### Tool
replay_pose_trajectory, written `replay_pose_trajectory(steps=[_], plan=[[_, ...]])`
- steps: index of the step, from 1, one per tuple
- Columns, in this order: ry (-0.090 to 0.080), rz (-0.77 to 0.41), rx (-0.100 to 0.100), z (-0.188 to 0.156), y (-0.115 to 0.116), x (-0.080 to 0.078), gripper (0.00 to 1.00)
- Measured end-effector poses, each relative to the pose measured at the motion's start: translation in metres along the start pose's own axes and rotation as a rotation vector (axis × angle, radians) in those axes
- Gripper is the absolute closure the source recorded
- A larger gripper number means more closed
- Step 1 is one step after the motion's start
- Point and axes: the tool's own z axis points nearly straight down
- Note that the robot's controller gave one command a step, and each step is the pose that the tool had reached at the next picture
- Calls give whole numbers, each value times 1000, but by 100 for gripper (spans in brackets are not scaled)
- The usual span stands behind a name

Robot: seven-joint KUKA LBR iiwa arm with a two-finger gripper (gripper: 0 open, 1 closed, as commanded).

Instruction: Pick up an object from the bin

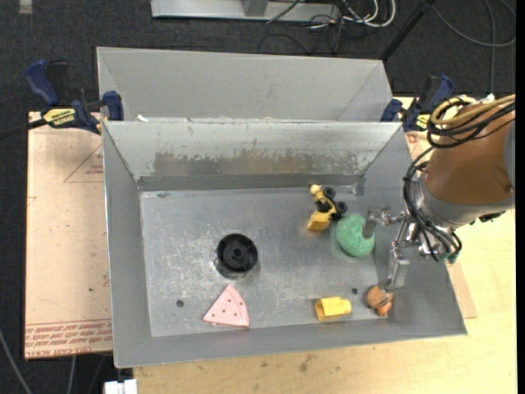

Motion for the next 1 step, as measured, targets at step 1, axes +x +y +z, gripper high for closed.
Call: replay_pose_trajectory(steps=[1], plan=[[-8, -3, 1, -5, 0, -2, 0]])
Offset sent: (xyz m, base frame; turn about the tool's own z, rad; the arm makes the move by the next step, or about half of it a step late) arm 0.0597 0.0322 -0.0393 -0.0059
